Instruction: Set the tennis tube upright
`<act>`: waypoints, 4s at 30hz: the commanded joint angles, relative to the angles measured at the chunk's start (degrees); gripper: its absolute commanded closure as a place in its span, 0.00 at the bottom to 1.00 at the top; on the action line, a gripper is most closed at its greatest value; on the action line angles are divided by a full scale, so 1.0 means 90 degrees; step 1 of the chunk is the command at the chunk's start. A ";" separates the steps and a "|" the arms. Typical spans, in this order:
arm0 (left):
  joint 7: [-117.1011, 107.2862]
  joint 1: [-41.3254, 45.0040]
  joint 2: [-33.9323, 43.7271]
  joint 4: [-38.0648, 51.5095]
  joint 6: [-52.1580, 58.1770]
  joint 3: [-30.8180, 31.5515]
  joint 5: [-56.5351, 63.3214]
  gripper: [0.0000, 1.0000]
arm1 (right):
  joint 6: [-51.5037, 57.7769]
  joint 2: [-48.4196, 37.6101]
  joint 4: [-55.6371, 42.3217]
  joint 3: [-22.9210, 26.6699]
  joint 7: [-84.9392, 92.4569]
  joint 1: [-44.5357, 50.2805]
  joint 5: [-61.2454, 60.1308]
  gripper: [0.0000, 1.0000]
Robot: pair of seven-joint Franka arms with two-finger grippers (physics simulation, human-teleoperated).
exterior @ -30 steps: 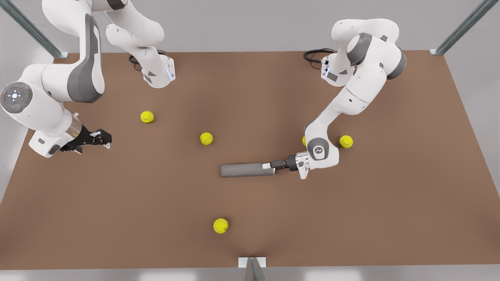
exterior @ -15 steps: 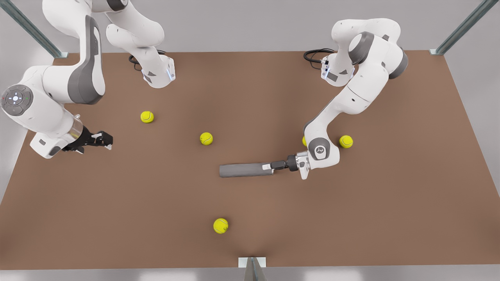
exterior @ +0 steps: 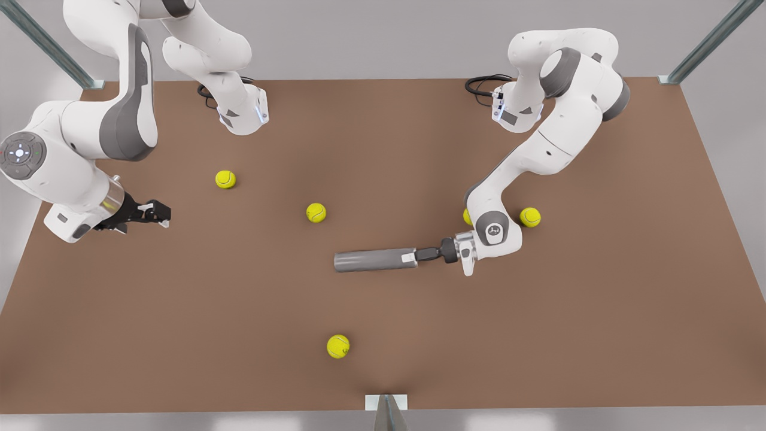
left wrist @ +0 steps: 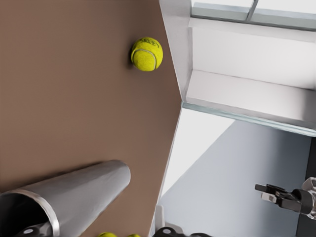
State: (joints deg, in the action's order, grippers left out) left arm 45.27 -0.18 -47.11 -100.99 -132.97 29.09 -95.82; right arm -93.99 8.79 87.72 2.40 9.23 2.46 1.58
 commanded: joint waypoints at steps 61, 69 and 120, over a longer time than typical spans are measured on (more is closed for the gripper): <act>-0.2549 -0.0244 0.0528 0.0391 -0.0079 0.0059 0.1028 0.79 | 0.0092 -0.0049 -0.0039 0.0016 0.0019 -0.0029 -0.0010 0.00; -0.3848 -0.0273 0.0869 0.0479 -0.0069 0.0059 0.2063 0.79 | 0.0092 -0.0049 -0.0039 0.0006 0.0019 -0.0019 -0.0020 0.00; -0.6729 -0.0859 0.1856 0.0704 0.0634 0.0039 0.6292 0.79 | 0.0473 0.0019 -0.0518 -0.0023 -0.0283 -0.0049 -0.0098 0.00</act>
State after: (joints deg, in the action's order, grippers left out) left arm -15.40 -8.09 -30.42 -94.66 -127.26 29.44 -38.84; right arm -89.64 9.73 83.06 2.17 6.32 2.89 1.54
